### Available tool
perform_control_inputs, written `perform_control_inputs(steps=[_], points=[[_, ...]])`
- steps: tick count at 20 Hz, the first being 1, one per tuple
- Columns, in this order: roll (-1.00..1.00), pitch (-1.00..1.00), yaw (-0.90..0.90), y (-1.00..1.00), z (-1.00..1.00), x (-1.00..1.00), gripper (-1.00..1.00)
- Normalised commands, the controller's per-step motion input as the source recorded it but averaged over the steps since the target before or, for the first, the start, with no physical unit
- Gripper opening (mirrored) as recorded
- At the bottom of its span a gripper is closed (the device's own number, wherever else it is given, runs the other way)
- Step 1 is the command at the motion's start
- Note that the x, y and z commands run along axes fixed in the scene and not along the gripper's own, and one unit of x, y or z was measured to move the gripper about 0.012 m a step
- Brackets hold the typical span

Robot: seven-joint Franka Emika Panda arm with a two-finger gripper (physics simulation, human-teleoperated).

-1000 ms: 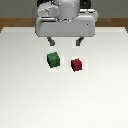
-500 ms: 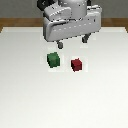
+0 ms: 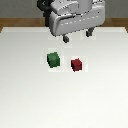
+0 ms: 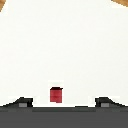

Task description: Place the red cube on top of the green cube.

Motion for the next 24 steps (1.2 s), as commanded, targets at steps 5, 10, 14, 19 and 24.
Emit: perform_control_inputs(steps=[5, 10, 14, 19, 24], points=[[0.0, 0.0, 0.0, 0.0, 0.0, -0.2, 1.0], [0.0, 0.0, 0.0, 0.0, -0.4, 0.0, 1.0], [0.0, 0.0, 0.0, 0.0, -0.75, 0.0, 1.0], [0.0, 0.0, 0.0, 0.07, -0.8, 0.0, 1.0], [0.0, 0.0, 0.0, 0.2, -0.2, 0.0, 1.0]])
